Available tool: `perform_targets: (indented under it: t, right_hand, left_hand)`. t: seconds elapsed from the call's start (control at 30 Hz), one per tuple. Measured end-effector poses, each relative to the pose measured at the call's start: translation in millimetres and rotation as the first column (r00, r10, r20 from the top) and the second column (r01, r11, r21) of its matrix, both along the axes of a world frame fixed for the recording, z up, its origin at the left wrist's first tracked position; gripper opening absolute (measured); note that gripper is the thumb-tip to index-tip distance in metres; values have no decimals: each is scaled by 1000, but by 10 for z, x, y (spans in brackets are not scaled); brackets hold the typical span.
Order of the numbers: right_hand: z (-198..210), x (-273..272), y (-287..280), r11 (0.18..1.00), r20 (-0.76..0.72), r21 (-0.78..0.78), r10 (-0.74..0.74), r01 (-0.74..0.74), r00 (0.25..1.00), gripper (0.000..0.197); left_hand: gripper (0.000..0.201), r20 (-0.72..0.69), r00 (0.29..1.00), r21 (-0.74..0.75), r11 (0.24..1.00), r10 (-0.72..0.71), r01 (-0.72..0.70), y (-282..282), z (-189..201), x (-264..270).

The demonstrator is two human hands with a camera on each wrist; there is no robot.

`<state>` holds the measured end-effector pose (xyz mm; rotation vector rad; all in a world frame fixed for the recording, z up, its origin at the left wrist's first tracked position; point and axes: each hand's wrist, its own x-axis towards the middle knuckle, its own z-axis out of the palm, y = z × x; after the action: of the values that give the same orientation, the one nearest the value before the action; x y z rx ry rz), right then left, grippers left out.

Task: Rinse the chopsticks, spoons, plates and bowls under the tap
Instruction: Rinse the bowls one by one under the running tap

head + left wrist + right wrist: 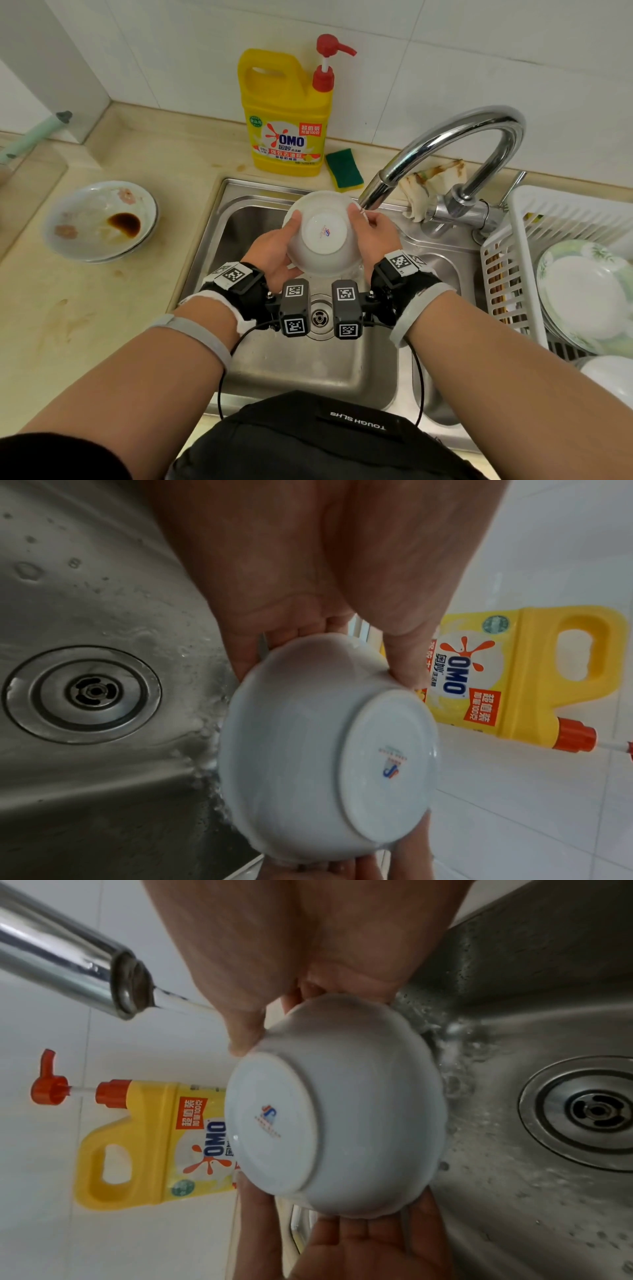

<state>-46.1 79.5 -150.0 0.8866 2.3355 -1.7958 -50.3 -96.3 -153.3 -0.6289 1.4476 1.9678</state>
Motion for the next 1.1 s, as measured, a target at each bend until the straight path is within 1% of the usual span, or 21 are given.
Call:
perform_targets:
  t: [0.1, 0.17, 0.2, 0.27, 0.33, 0.47, 0.57, 0.7, 0.8, 0.83, 0.9, 1.0, 1.07, 1.1]
  right_hand:
    - [20, -12, 31, 999, -31, 53, 7, -6, 1000, 31]
    - [18, -2, 17, 999, -44, 39, 2, 0, 999, 28]
    - [10, 0, 13, 1000, -50, 7, -7, 7, 999, 27]
    - [-61, -20, 25, 994, -63, -105, -16, 9, 998, 22]
    - [-110, -40, 47, 977, -60, -211, -24, 11, 998, 23]
    - [-67, -36, 111, 968, -64, -251, -31, 14, 997, 28]
    - [15, -20, 197, 952, -18, -288, -110, 101, 994, 17]
    - [76, 43, 289, 917, -21, -365, -183, 163, 983, 17]
    - [65, 59, 362, 871, -22, -443, -249, 214, 968, 14]
    - [67, 66, 385, 852, -2, -468, -267, 235, 964, 14]
    - [87, 93, 410, 823, 76, -509, -250, 253, 965, 18]
    - [66, 159, 410, 793, 170, -556, -183, 247, 968, 39]
    - [11, 177, 402, 802, 215, -529, -189, 277, 958, 47]
    - [-7, 181, 392, 791, 231, -536, -197, 294, 953, 51]
  left_hand:
    - [58, -62, 998, 15, 1000, -24, 25, -45, -10, -19]
    - [56, -74, 997, 15, 999, -29, 31, -73, -25, -24]
    - [55, -67, 997, 26, 999, -27, 29, -76, -33, -25]
    - [52, -40, 999, 58, 998, -21, 23, -61, -51, -28]
    - [48, -5, 1000, 71, 997, -10, 11, -32, -64, -32]
    - [45, 36, 999, 54, 998, 12, -14, 23, -93, -59]
    - [44, 56, 998, 71, 997, 6, -10, 87, -108, -71]
    - [38, 24, 999, 73, 997, -29, 27, 167, -117, -92]
    - [33, -4, 999, 64, 997, -50, 50, 214, -108, -118]
    - [29, -11, 998, 64, 996, -58, 59, 228, -101, -128]
    - [23, -22, 997, 59, 995, -74, 76, 252, -98, -149]
    - [19, -31, 997, 59, 995, -74, 76, 282, -111, -167]
    - [15, -26, 997, 52, 996, -74, 75, 298, -113, -164]
    - [13, -19, 997, 47, 996, -75, 76, 300, -107, -159]
